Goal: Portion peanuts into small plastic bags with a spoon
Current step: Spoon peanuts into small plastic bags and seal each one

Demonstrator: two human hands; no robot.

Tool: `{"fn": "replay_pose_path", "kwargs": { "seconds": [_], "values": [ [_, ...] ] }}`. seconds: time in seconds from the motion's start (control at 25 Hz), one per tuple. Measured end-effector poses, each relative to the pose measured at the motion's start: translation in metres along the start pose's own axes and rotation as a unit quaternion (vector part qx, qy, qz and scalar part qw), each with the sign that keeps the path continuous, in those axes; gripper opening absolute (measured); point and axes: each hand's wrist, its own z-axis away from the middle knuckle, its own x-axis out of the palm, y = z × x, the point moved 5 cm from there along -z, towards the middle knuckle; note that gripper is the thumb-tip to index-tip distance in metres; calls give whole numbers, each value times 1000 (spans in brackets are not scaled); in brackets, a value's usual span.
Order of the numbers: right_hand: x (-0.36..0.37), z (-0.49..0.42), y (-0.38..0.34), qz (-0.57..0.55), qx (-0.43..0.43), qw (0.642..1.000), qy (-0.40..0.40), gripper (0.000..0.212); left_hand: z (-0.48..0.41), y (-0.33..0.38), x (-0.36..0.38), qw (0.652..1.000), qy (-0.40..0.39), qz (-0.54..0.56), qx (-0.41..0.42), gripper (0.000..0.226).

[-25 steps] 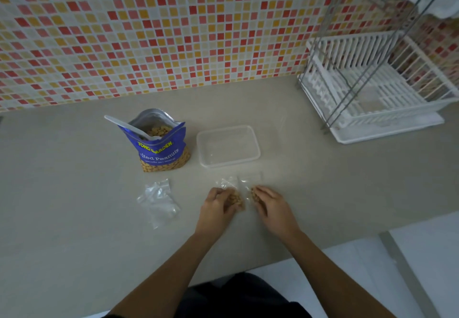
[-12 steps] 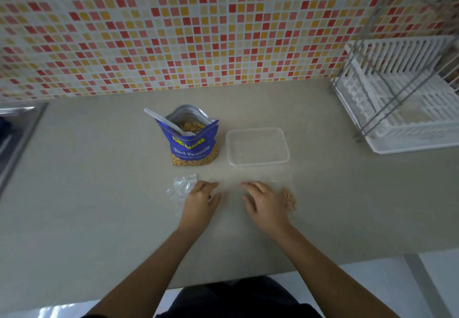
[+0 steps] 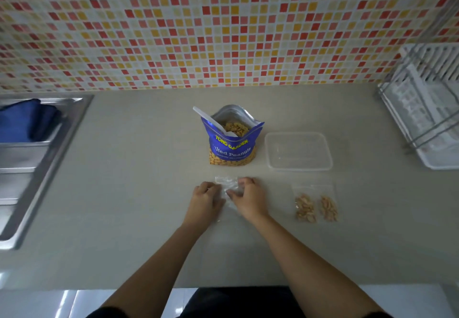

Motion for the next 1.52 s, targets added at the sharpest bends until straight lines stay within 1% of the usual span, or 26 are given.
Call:
{"fn": "replay_pose_path", "kwargs": {
  "seconds": [0.08,0.16,0.2,0.28,0.4,0.52,0.64,0.72,0.76,0.84,0.88,0.96,1.0,1.04,1.08,1.12,1.16,1.2,1.24,1.28,1.32,1.36,1.4,1.44,1.52],
  "values": [
    [2,0,4,-47,32,998,13,26,-5,-3,-1,1000,-9,3,22,43],
    [4,0,7,-77,36,996,8,13,-8,-3,-5,999,-16,33,23,52],
    [6,1,7,-89,33,996,0,14,-8,-3,-6,998,-13,55,16,57],
    [10,3,9,-126,36,991,-11,18,-9,-2,-9,995,2,98,-6,58],
    [12,6,11,-203,39,978,-12,14,-8,-4,-16,980,17,194,-49,45],
    [12,8,10,-266,29,963,-17,17,-9,-6,-18,959,-4,277,-63,23],
    [11,8,5,-294,25,955,-6,13,-8,-9,-18,946,-25,315,-78,14],
    [8,7,5,-299,22,954,0,11,-10,-13,-20,954,-19,289,-81,12],
    [5,6,6,-295,21,955,9,10,-11,-14,-21,963,-10,256,-80,11],
    [-5,5,10,-276,23,960,42,5,-14,-18,-24,980,7,187,-71,15],
    [-11,4,12,-265,28,962,60,7,-15,-20,-23,984,10,165,-72,19],
    [-24,5,14,-251,44,964,81,9,-14,-20,-20,988,5,128,-87,32],
    [-29,5,14,-245,49,965,82,8,-13,-19,-18,993,5,82,-89,41],
    [-34,6,12,-238,46,967,81,7,-11,-17,-19,996,12,5,-83,51],
    [-38,7,10,-228,37,970,79,8,-10,-15,-21,994,32,-73,-73,60],
    [-43,8,7,-217,25,973,76,8,-8,-11,-27,990,69,-108,-56,65],
    [-47,10,3,-210,11,975,70,8,-7,-4,-33,990,105,-87,-33,64],
    [-49,12,0,-204,-3,977,59,8,-9,2,-40,992,124,-11,-11,54],
    [-52,14,-5,-198,-15,979,46,7,-12,8,-47,989,109,100,-6,39],
    [-54,15,-10,-189,-27,981,34,6,-17,13,-49,976,53,212,-23,22],
    [-55,16,-16,-180,-38,983,23,5,-20,20,-51,951,-20,305,-42,13],
    [-56,17,-20,-175,-46,983,14,5,-21,27,-51,923,-82,373,-47,10],
    [-57,18,-25,-170,-53,984,7,6,-21,34,-53,906,-129,401,-41,8],
    [-58,20,-30,-164,-61,984,2,9,-20,38,-55,898,-159,410,-31,9],
    [-62,22,-38,-164,-73,984,-4,11,-19,44,-60,899,-176,400,-13,16]
  ]
}}
